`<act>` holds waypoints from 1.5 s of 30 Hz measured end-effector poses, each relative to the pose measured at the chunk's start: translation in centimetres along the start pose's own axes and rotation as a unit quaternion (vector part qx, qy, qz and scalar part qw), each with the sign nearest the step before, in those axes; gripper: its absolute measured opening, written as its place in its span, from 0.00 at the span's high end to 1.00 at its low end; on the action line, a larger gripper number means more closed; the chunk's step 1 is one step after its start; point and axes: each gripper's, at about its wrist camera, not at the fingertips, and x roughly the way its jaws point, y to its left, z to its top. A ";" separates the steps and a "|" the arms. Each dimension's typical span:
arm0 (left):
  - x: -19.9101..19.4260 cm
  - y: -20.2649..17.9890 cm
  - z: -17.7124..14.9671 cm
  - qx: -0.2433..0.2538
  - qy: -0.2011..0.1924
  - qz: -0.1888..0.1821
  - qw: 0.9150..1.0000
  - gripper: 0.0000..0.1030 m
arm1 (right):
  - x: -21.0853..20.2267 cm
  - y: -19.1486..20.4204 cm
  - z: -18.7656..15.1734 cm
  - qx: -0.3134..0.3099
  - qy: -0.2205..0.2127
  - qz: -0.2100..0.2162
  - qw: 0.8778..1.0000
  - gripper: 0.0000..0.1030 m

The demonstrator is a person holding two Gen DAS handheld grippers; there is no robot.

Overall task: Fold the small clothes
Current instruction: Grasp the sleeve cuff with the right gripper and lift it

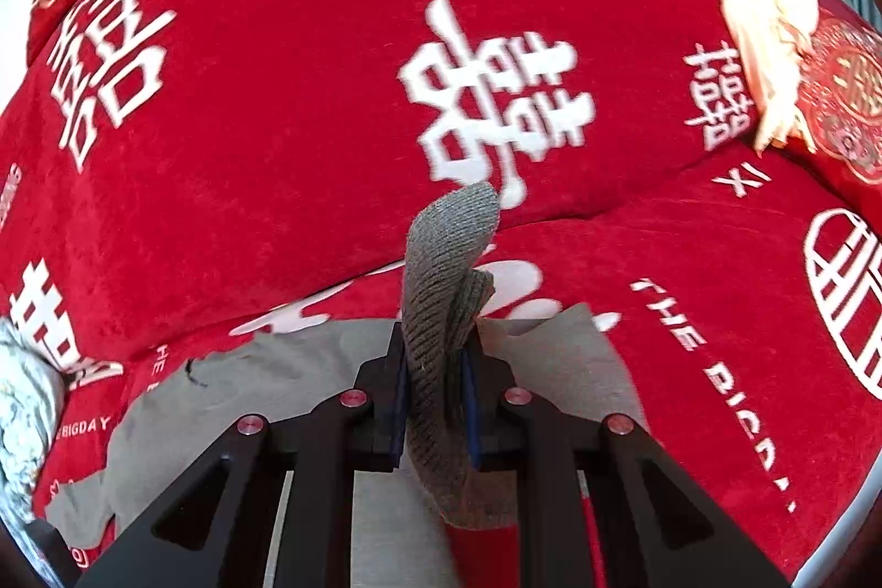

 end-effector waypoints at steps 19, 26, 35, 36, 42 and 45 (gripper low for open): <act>0.1 6.5 -1.1 -0.047 0.004 -0.003 0.999 0.00 | 1.6 14.0 -4.1 -0.092 0.018 0.030 0.995 0.83; -1.1 9.0 -1.3 -0.064 -0.006 -0.002 0.998 0.01 | 2.6 18.5 -6.1 -0.113 0.032 0.051 0.992 0.83; -3.1 11.9 -1.3 -0.091 -0.027 -0.007 0.996 0.01 | 3.2 24.5 -8.8 -0.147 0.049 0.087 0.984 0.83; -3.3 12.1 -1.4 -0.093 -0.028 -0.006 0.995 0.01 | 3.3 25.0 -9.2 -0.151 0.052 0.090 0.983 0.83; -3.3 13.3 -1.7 -0.104 -0.027 -0.004 0.994 0.01 | 4.6 27.3 -11.3 -0.175 0.069 0.091 0.978 0.83; -3.1 13.7 -1.9 -0.108 -0.024 -0.002 0.994 0.01 | 5.8 27.6 -12.3 -0.179 0.082 0.087 0.977 0.83</act>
